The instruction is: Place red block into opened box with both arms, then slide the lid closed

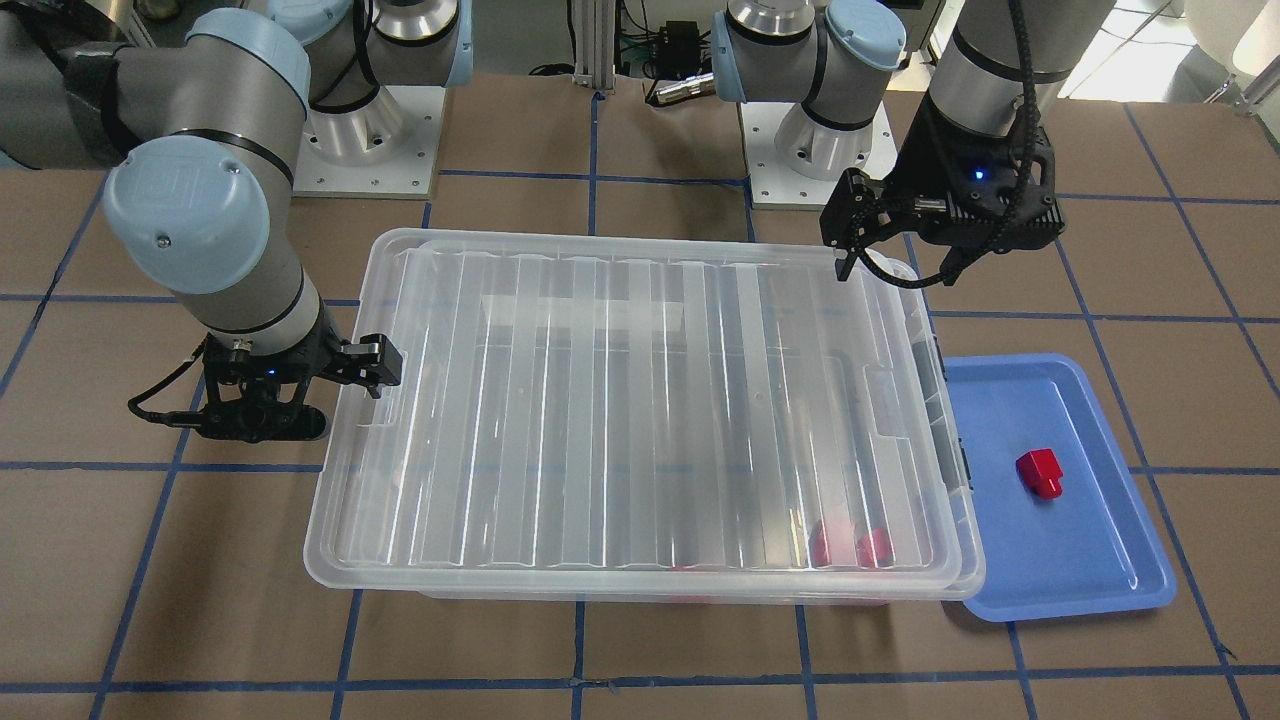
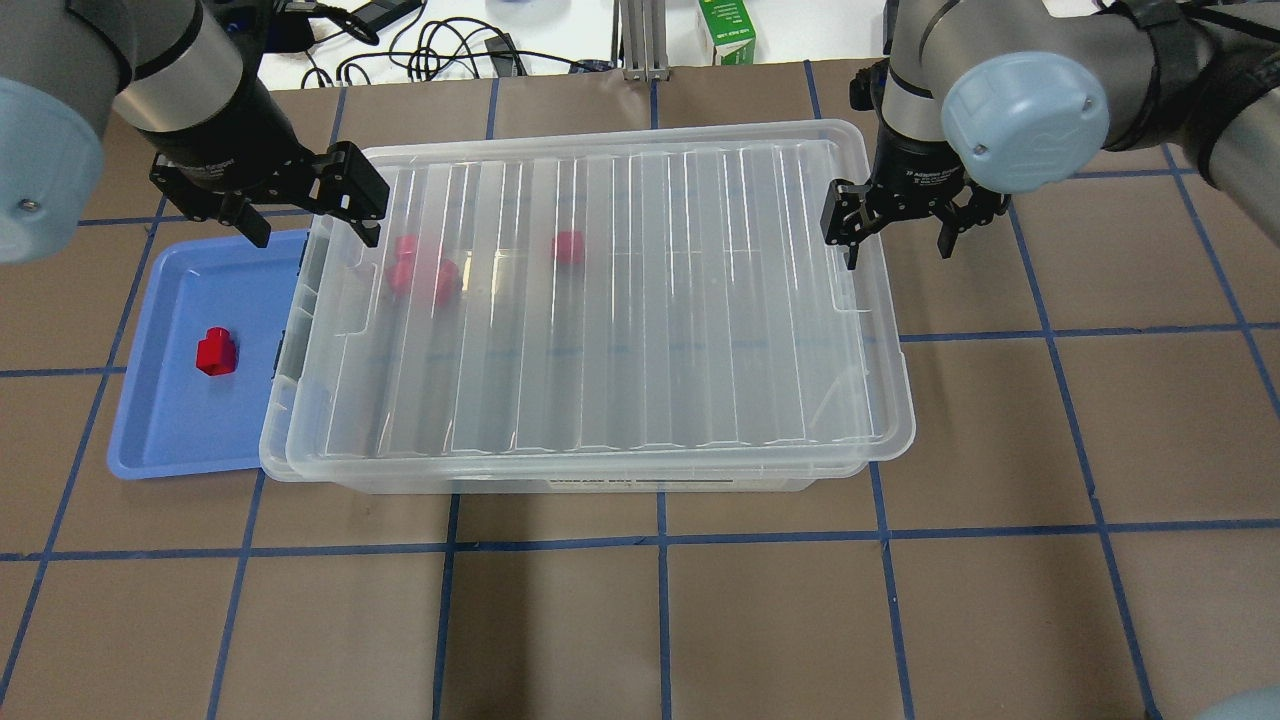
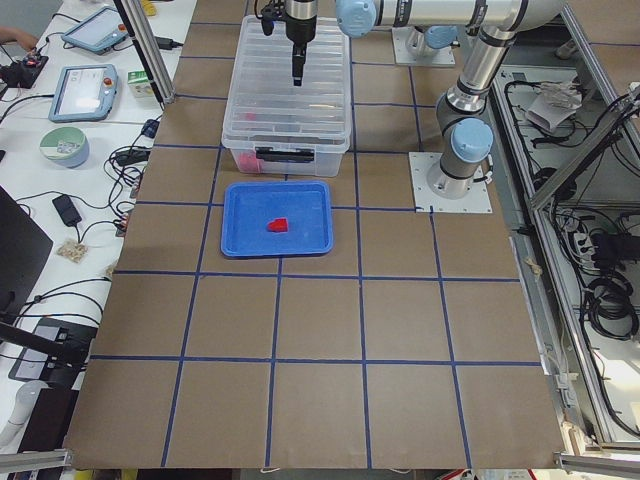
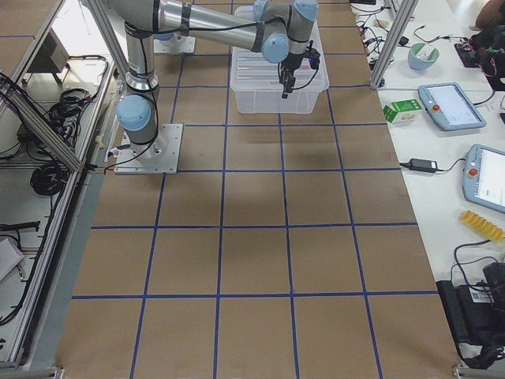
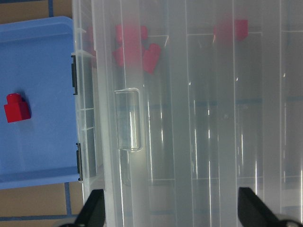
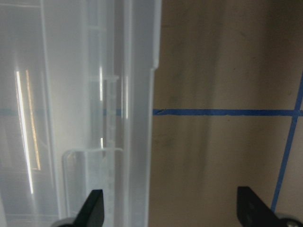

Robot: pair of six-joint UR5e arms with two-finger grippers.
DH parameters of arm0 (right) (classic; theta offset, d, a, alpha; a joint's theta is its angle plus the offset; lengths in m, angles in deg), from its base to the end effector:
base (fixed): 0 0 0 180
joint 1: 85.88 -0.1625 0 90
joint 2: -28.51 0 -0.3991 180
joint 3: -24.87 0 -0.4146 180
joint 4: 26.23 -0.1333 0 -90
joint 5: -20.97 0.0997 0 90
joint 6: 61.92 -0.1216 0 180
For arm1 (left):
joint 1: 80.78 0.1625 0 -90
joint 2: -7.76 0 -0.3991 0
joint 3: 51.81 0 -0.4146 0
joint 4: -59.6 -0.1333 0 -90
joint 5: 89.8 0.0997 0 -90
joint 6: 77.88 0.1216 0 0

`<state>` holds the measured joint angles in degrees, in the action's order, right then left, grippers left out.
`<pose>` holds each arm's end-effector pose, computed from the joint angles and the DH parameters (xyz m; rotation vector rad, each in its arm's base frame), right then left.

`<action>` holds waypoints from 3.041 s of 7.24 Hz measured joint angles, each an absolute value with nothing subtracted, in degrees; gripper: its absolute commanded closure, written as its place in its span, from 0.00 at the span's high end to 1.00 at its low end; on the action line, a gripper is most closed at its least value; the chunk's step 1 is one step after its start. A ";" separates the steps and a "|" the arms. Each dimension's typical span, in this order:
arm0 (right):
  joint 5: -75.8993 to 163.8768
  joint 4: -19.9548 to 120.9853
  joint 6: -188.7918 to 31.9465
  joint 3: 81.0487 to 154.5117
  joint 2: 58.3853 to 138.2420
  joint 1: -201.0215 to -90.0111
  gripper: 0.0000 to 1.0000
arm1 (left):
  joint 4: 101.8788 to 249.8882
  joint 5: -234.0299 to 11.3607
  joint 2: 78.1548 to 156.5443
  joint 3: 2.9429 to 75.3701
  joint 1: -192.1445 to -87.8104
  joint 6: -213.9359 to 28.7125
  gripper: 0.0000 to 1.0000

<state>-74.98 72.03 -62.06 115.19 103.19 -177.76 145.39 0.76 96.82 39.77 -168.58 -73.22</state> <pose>0.1399 -0.5838 0.3029 0.0562 -3.0291 -0.1926 -0.1122 -0.5198 0.4418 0.0666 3.1259 -0.0964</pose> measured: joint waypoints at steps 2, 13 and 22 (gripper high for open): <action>-78.51 73.93 -61.99 117.03 103.14 -177.16 1.00 | 145.39 0.64 96.86 39.50 -168.58 -73.22 1.00; -81.46 77.39 -56.25 118.64 103.74 -167.28 1.00 | 145.39 0.19 96.41 38.80 -168.46 -73.05 1.00; -81.36 75.50 -50.50 118.32 104.31 -162.00 1.00 | 145.38 0.19 96.57 38.89 -168.43 -73.07 1.00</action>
<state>-81.36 75.50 -50.50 118.32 104.31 -162.00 145.38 0.19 96.57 38.89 -168.43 -73.07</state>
